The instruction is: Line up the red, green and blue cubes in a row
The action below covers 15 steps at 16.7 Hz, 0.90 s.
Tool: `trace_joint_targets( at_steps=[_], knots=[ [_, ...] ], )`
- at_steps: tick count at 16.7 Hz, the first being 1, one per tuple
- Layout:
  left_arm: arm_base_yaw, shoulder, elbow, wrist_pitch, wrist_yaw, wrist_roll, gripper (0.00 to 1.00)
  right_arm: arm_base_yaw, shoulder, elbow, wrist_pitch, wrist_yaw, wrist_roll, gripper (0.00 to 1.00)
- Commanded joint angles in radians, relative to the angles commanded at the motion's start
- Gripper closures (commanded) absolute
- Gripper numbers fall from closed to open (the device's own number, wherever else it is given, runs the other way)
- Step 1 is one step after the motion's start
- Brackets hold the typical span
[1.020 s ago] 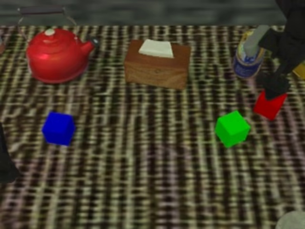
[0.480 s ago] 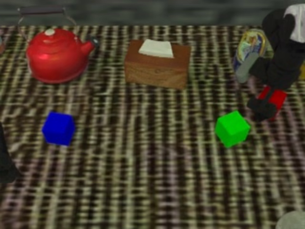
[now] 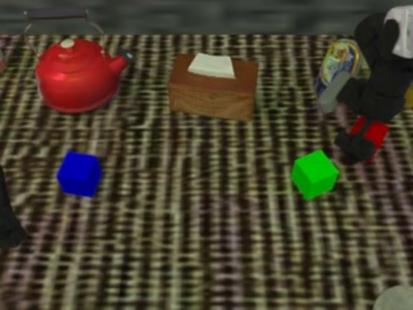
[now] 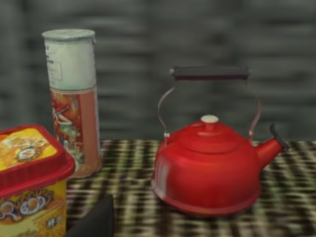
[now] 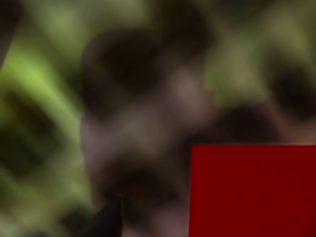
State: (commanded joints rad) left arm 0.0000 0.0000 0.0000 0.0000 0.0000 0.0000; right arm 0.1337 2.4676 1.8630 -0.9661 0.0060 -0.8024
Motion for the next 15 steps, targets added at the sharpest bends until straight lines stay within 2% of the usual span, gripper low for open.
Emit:
trace_joint_targets(
  at_steps=[9,15],
  knots=[
    [0.000,0.000,0.000,0.000,0.000,0.000,0.00,0.000,0.000,0.000,0.000,0.000,0.000,0.98],
    [0.000,0.000,0.000,0.000,0.000,0.000,0.00,0.000,0.000,0.000,0.000,0.000,0.000,1.00]
  ],
)
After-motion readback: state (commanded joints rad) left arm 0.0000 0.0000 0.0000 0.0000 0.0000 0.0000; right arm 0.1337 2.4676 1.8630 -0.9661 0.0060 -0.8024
